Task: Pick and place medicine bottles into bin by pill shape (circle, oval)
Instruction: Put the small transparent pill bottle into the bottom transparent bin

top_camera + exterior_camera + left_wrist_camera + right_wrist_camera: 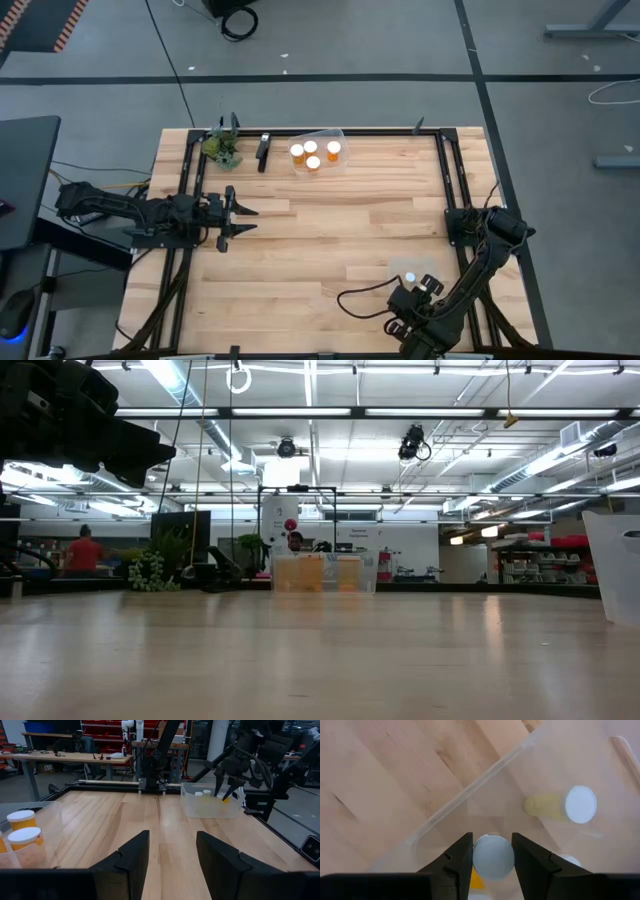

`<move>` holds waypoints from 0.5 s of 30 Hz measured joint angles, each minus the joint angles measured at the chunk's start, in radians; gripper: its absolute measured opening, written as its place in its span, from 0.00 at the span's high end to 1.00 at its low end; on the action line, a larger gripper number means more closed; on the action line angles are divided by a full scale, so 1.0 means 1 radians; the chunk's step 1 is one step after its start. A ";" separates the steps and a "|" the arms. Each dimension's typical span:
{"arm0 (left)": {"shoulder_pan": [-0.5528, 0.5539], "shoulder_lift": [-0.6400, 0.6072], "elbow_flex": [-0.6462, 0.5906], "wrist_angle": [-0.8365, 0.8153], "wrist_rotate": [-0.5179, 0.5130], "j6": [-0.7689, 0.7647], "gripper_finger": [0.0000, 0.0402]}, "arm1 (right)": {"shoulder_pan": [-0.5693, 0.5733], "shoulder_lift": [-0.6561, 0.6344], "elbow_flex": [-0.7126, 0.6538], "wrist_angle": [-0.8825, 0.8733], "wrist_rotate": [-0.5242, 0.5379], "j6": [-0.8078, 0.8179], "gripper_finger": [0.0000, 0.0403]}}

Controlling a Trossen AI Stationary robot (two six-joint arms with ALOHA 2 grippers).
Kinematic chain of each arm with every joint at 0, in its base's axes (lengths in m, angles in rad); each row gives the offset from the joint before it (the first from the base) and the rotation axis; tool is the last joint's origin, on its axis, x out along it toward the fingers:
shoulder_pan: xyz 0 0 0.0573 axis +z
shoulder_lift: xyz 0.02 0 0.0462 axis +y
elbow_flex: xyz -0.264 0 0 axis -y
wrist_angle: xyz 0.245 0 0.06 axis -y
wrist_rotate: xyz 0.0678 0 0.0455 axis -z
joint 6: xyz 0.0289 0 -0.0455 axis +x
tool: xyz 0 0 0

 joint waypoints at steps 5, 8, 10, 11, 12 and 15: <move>0.000 0.000 0.000 0.000 0.000 0.000 0.57 | 0.000 0.000 0.000 0.010 -0.017 0.003 0.66; 0.000 0.000 0.000 0.000 0.000 0.000 0.57 | 0.000 -0.001 0.000 0.012 -0.026 0.006 0.66; 0.000 0.000 0.000 0.000 0.000 0.000 0.57 | 0.000 -0.001 0.000 0.015 -0.031 0.007 0.66; 0.000 0.000 0.000 0.000 0.000 0.000 0.57 | 0.000 -0.001 0.000 0.019 -0.033 0.007 0.66; 0.000 0.000 0.000 0.000 0.000 0.000 0.57 | 0.000 -0.001 0.000 0.022 -0.034 0.007 0.66; 0.000 0.000 0.000 0.000 0.000 0.000 0.57 | 0.000 -0.001 0.000 0.027 -0.038 0.007 0.66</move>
